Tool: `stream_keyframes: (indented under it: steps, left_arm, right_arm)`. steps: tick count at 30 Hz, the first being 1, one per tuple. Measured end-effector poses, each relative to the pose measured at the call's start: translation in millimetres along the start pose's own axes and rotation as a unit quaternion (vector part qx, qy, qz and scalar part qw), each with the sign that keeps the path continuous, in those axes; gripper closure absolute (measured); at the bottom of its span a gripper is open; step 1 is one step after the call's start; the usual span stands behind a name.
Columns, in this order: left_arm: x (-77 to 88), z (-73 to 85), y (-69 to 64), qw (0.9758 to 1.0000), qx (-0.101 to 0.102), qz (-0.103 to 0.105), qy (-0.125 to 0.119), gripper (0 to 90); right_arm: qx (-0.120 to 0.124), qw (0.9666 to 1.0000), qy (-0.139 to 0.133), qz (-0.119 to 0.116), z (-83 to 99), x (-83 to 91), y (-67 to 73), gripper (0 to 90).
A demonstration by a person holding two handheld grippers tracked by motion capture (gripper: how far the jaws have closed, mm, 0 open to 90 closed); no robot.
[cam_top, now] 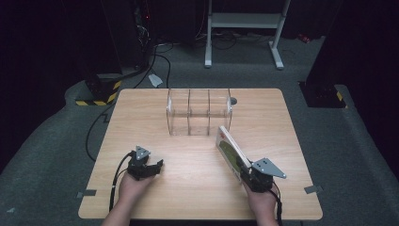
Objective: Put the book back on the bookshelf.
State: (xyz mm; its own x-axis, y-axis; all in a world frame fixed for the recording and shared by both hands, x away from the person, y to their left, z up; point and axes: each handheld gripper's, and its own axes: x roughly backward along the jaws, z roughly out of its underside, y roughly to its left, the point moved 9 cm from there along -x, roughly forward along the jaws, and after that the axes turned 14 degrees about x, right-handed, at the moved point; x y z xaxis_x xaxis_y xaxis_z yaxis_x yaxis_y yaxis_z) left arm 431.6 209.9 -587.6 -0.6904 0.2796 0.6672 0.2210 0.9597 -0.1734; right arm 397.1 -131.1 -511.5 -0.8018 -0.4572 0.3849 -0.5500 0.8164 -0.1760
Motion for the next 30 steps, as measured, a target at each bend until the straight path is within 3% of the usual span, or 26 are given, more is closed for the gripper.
stream_keyframes:
  steps: [12,20,30]
  left_arm:
    - [1.4,2.6,-0.8,1.0,-0.003,0.001,0.002,23.8]
    - [1.4,3.1,-0.4,1.0,-0.003,0.001,0.004,20.9]
    - [1.7,3.3,-0.7,1.0,-0.004,0.003,0.002,20.9]
  right_arm:
    - [-0.011,0.9998,0.006,0.014,-7.7,-1.4,-4.7,75.6]
    - [-0.005,0.9994,0.011,0.032,-15.7,-0.9,-2.6,75.7]
    - [0.008,0.9987,-0.015,0.049,-31.3,-2.3,2.6,75.6]
